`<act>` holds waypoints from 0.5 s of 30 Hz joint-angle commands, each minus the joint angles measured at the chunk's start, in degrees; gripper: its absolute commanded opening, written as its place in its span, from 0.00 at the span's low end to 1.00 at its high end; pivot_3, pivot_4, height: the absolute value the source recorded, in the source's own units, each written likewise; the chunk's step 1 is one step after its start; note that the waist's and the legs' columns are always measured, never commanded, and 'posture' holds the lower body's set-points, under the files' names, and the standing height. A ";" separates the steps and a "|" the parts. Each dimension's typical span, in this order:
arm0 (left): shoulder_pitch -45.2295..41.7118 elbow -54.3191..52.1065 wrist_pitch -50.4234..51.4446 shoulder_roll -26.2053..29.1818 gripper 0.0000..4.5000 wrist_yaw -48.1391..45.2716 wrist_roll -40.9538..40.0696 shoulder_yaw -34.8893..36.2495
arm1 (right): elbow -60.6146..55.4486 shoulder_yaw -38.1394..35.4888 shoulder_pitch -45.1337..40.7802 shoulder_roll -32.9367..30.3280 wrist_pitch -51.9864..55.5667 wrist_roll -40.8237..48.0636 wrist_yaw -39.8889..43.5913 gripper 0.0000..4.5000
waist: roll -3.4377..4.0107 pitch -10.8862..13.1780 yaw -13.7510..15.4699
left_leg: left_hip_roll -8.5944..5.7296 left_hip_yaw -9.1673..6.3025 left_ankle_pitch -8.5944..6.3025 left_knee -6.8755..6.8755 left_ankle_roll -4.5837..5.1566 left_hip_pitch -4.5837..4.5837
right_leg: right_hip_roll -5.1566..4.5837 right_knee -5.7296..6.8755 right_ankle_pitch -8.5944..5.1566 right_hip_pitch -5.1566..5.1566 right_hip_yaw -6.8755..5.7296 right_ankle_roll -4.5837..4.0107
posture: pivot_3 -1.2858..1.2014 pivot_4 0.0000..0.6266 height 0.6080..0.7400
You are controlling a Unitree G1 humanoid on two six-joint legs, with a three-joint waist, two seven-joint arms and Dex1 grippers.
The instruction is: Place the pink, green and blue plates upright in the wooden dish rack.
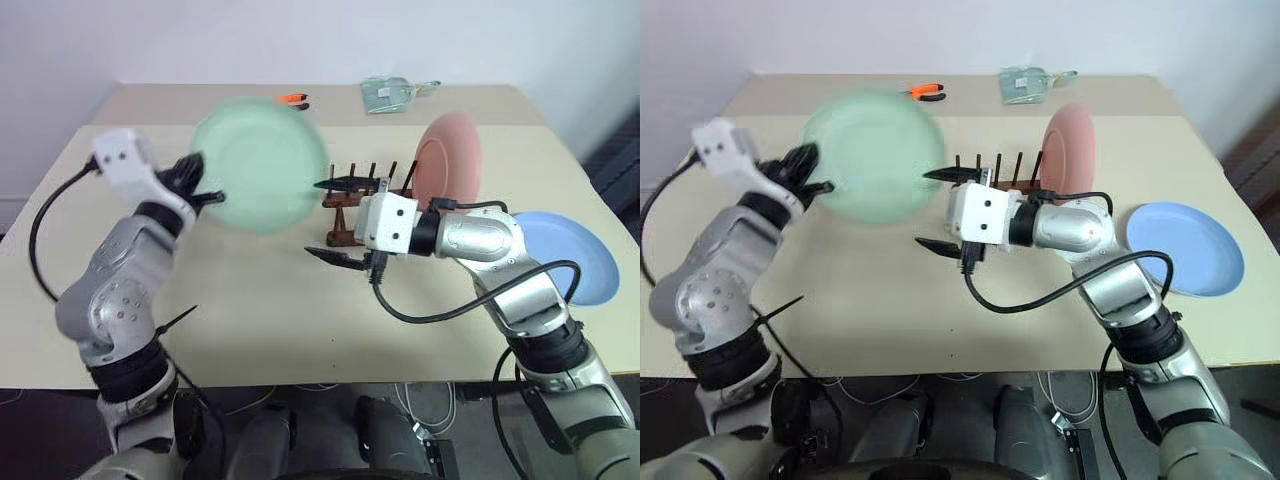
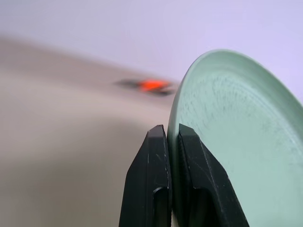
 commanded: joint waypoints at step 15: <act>-8.43 1.66 -4.16 -4.95 0.57 8.88 -9.49 9.99 | 8.97 -0.79 -0.31 1.32 -12.10 -14.79 -8.95 0.00 | -0.10 0.07 0.03 | -0.04 -0.09 0.03 0.10 -0.03 -0.04 | 0.01 -0.02 0.00 0.08 0.00 -0.01 | 0.52 0.24 1.00</act>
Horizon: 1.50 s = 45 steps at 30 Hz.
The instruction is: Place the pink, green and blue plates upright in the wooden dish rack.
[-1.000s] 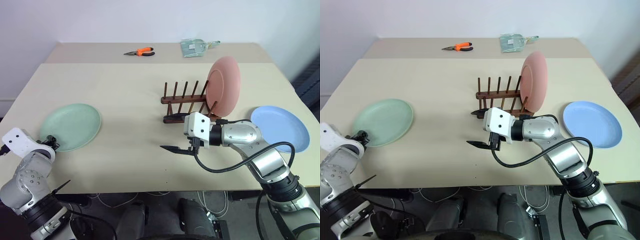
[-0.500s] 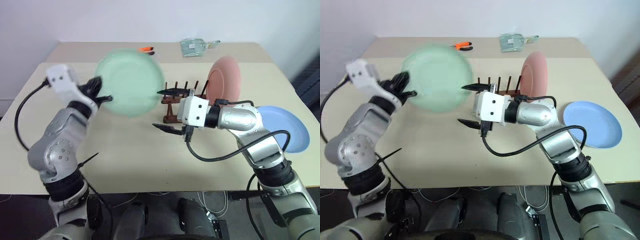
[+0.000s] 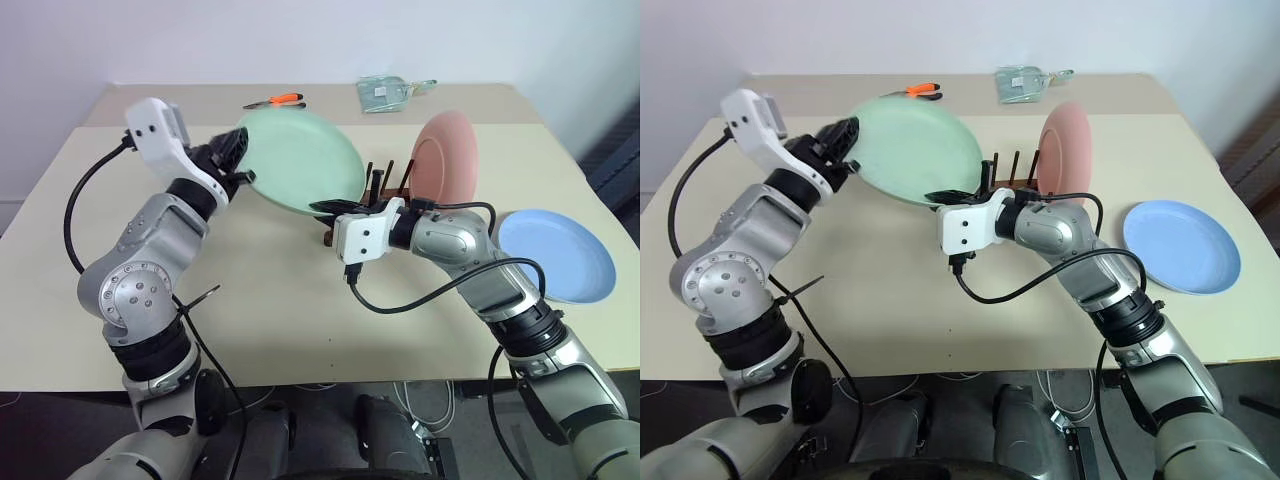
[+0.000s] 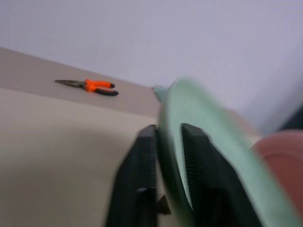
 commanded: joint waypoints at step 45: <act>26.82 -6.27 -18.09 19.80 0.66 -36.79 14.54 -31.90 | -10.90 -44.92 1.18 13.83 64.12 82.80 -43.75 0.00 | 0.60 0.11 0.00 | 0.07 0.05 -0.01 -0.17 0.08 -0.01 | 0.07 -0.04 -0.09 -0.12 0.12 -0.31 | 0.52 0.24 1.00</act>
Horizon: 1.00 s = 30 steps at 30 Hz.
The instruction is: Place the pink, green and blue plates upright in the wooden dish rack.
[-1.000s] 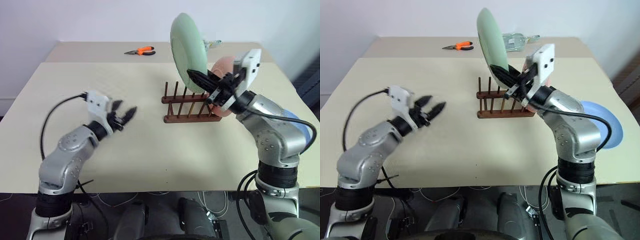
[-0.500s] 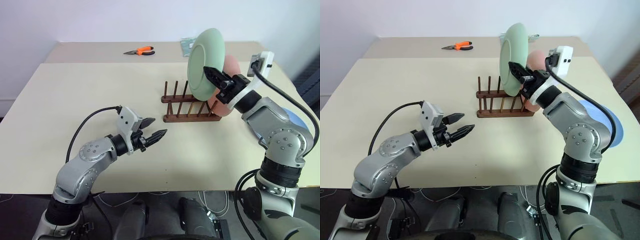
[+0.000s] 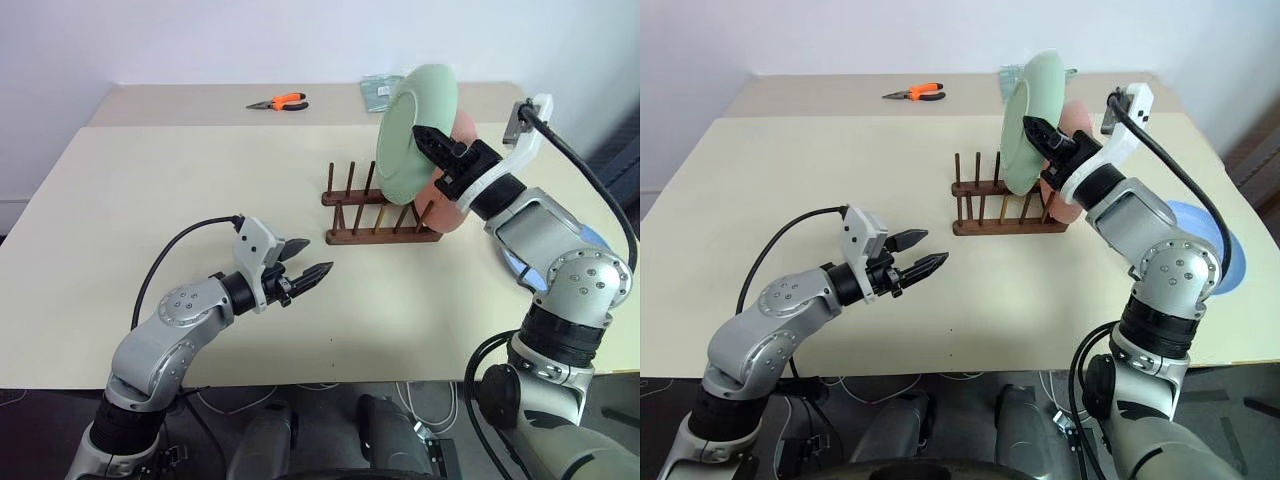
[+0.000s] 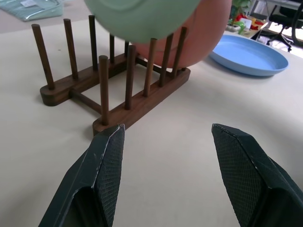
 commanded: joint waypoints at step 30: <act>-4.89 3.81 -4.46 -0.58 0.68 -7.42 4.53 -4.51 | 2.45 6.88 38.50 -34.07 -28.30 -46.92 32.20 0.99 | 0.26 0.02 -0.64 | 0.01 0.38 -0.15 0.15 0.23 0.04 | -0.14 -0.11 -0.21 0.15 0.15 0.30 | 0.52 0.24 1.00</act>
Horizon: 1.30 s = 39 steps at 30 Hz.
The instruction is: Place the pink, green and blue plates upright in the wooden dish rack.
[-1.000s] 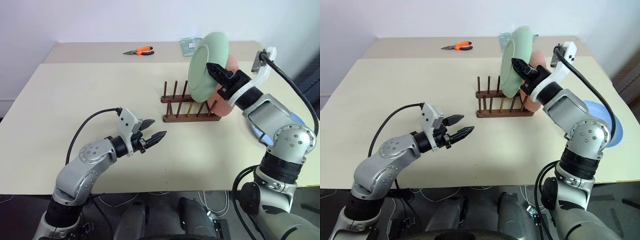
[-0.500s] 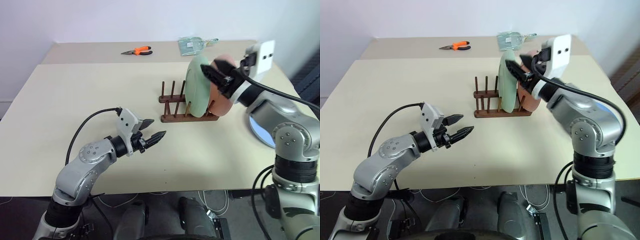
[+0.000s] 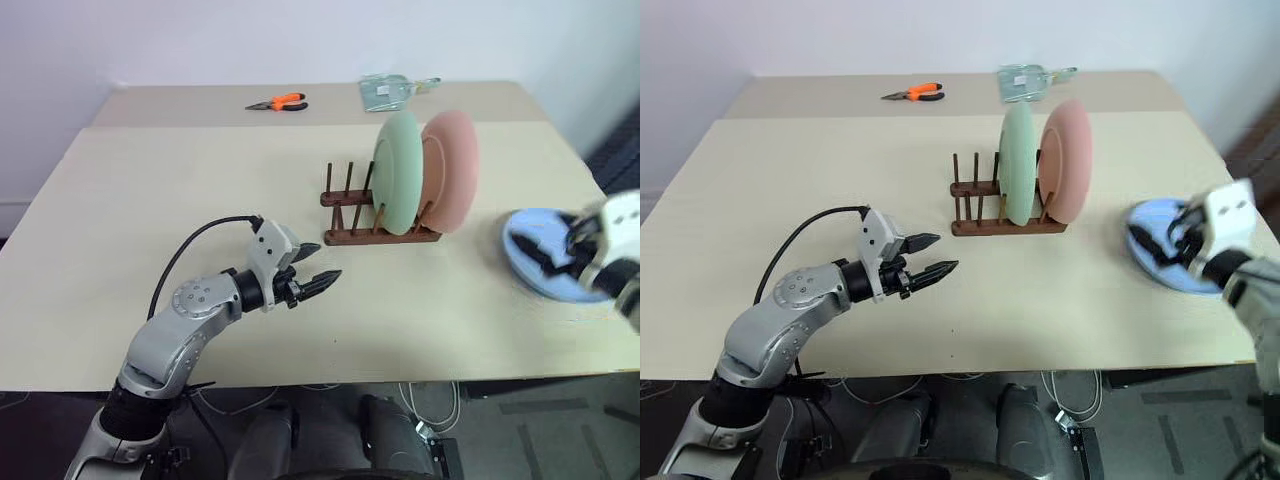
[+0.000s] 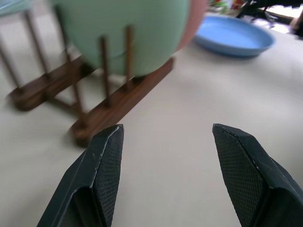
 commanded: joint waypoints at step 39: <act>5.22 9.16 -12.99 1.12 0.68 0.29 6.04 8.88 | -8.51 4.72 -53.37 37.06 9.98 66.61 -43.14 0.01 | 0.01 0.10 0.88 | 0.01 -0.59 0.00 -0.09 0.01 -0.05 | 0.05 0.08 0.16 -0.13 -0.18 -0.26 | 0.52 0.24 1.00</act>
